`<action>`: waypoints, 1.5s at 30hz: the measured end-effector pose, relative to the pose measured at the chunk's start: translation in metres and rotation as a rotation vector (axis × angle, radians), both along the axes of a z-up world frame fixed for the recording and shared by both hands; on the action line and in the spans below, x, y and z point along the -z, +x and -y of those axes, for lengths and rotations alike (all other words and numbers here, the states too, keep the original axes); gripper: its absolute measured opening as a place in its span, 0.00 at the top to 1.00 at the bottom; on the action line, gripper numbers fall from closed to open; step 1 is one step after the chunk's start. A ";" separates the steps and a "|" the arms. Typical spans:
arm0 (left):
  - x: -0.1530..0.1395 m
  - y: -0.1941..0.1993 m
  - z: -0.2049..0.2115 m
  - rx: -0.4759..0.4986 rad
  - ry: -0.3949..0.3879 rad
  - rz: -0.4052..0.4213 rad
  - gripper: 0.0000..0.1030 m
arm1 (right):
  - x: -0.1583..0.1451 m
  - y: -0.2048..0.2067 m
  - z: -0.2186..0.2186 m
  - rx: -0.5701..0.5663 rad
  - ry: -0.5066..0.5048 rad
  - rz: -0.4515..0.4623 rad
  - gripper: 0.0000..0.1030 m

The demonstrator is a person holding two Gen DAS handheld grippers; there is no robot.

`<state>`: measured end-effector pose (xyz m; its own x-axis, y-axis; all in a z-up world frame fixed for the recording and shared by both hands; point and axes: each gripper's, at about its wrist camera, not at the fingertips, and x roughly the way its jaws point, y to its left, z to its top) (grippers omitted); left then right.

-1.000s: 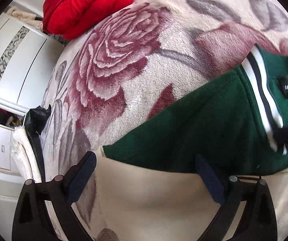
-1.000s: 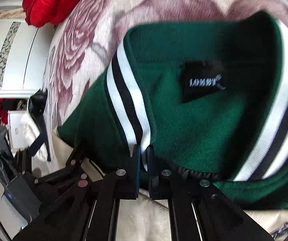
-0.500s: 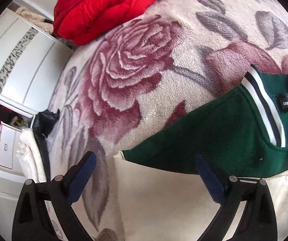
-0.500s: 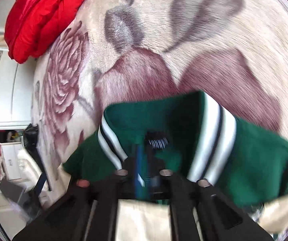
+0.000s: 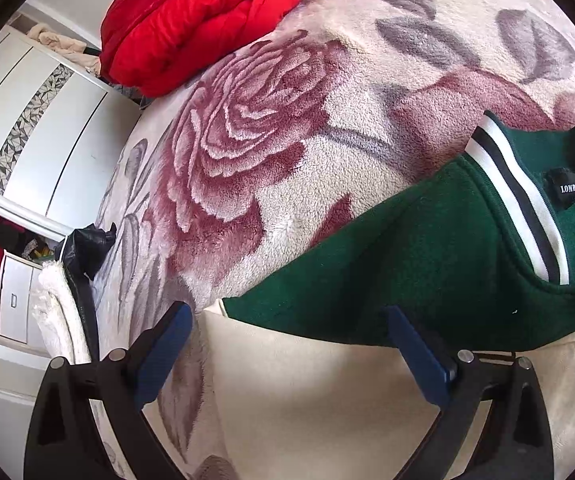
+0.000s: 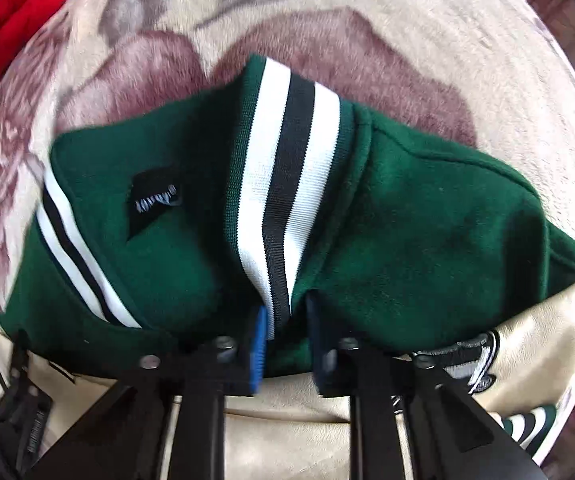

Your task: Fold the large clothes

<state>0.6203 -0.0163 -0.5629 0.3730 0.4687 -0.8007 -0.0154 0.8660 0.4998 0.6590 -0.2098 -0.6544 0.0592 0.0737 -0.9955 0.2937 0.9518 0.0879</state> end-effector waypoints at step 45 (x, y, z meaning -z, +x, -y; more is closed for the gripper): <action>0.057 -0.236 0.145 0.122 -0.131 -0.293 0.00 | 0.053 -0.331 0.298 0.580 0.748 -0.006 0.90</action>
<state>0.3847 -0.1616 -0.6196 0.1648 0.3209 -0.9327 0.2205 0.9097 0.3519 0.3283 -0.5075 -0.7072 0.2819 0.6536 -0.7024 0.7062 0.3542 0.6131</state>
